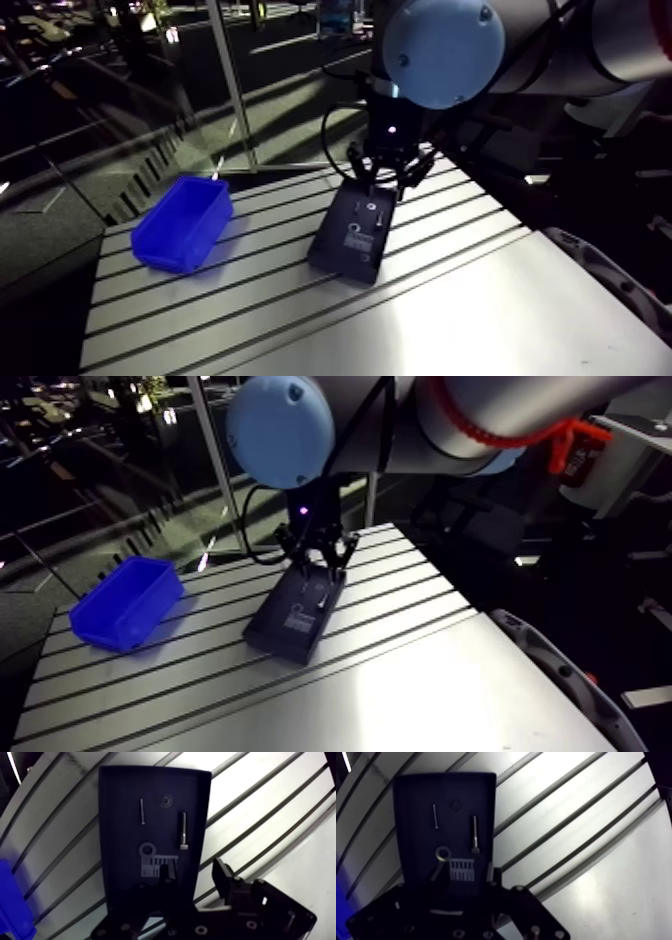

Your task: Pick up the M10 bolt from the tray and put it into the blue bin.

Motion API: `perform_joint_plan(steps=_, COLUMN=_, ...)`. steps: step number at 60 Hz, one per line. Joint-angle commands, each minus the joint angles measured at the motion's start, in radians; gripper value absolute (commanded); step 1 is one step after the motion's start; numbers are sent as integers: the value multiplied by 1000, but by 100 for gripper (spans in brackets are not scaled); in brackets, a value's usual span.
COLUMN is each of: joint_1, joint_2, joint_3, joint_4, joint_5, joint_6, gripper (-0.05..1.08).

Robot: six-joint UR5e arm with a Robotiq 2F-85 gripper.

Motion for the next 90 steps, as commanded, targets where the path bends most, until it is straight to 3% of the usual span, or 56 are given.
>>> perform_joint_plan(steps=1, joint_1=-3, joint_2=15, joint_3=6, joint_4=-10, joint_5=4, joint_6=-11, gripper=54)
perform_joint_plan(steps=46, joint_1=-7, joint_2=69, joint_3=2, joint_4=-11, joint_5=13, joint_6=-23, gripper=62)
perform_joint_plan(steps=56, joint_1=-7, joint_2=81, joint_3=6, joint_4=-56, joint_5=16, joint_6=-25, gripper=62)
perform_joint_plan(steps=90, joint_1=-10, joint_2=97, joint_3=6, joint_4=-60, joint_5=13, joint_6=-25, gripper=62)
